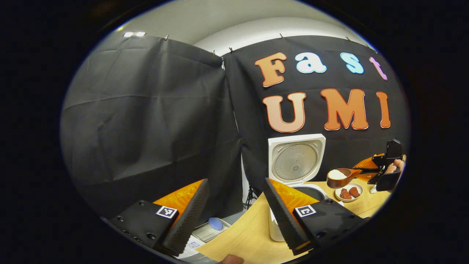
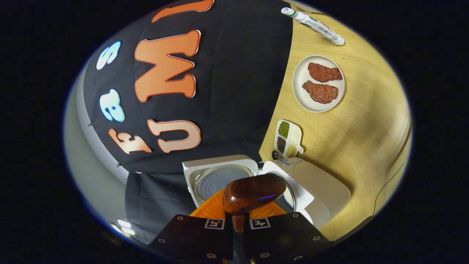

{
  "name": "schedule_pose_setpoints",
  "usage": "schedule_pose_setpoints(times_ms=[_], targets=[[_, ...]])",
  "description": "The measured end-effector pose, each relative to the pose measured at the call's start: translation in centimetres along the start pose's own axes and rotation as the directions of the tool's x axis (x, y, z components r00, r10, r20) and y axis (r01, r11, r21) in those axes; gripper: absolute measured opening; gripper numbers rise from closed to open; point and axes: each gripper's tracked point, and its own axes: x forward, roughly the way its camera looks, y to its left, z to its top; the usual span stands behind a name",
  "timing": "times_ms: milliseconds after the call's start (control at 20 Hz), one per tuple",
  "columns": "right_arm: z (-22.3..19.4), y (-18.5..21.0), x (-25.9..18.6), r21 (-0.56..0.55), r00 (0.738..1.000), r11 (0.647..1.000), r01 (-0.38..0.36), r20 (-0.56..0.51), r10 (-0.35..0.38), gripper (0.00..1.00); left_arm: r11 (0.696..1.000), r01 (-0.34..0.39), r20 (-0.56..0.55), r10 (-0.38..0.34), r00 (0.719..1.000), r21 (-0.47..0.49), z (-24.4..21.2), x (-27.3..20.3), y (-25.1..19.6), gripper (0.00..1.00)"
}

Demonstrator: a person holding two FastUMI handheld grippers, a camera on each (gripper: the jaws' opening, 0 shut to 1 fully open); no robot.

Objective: Close the left gripper, press the button to open the rice cooker; take a wooden spoon from the chopstick holder with the right hand, scoop a spoonful of rice and pour it into the rice cooker, then put the wooden spoon back into the chopstick holder.

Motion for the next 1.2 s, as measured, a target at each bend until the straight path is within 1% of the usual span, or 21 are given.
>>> schedule_pose_setpoints(times_ms=[100, 200, 300, 450, 500, 650, 850, 950, 1200], targets=[[-0.5, -0.2, 1.7, -0.049, 0.999, 0.998, 0.038, -0.003, -0.038, 0.1, 1.0, -0.016, -0.016, 0.016, 1.0, -0.006, -0.6, 0.5, 1.0, 1.0], [-1.2, -0.4, 3.3, -0.14, 0.996, 0.986, 0.094, 0.016, -0.092, 0.11, 1.0, -0.026, -0.029, 0.025, 0.999, -0.012, -1.2, 0.7, 1.7, 1.0], [-1.1, -0.6, 5.0, -0.248, 0.989, 0.958, 0.147, 0.054, -0.138, 0.1, 0.999, -0.03, -0.036, 0.029, 0.999, -0.014, -1.5, 0.9, 2.1, 1.0], [-1.4, 0.4, 6.8, -0.353, 0.983, 0.917, 0.186, 0.081, -0.168, 0.1, 0.999, -0.032, -0.048, 0.032, 0.998, -0.01, -2.0, 1.5, 2.3, 1.0], [-1.3, 0.7, 7.4, -0.401, 0.98, 0.895, 0.198, 0.098, -0.173, 0.1, 0.999, -0.034, -0.052, 0.033, 0.998, -0.01, -2.2, 1.4, 2.5, 0.98], [-1.2, 1.3, 8.7, -0.543, 0.968, 0.802, 0.25, 0.16, -0.194, 0.1, 0.999, -0.039, -0.064, 0.038, 0.997, -0.016, -2.7, 1.9, 3.0, 1.0], [-2.0, 2.4, 9.7, -0.691, 0.965, 0.673, 0.264, 0.193, -0.181, 0.11, 0.998, -0.056, -0.079, 0.054, 0.995, -0.018, -3.2, 2.4, 3.9, 1.0], [-2.1, 3.1, 10.0, -0.747, 0.963, 0.608, 0.269, 0.215, -0.161, 0.11, 0.998, -0.055, -0.086, 0.053, 0.995, -0.019, -3.5, 2.5, 3.9, 1.0], [-1.9, 4.8, 10.1, -0.828, 0.96, 0.487, 0.279, 0.257, -0.112, 0.1, 0.999, -0.051, -0.084, 0.049, 0.995, -0.018, -3.5, 3.1, 4.0, 1.0]])
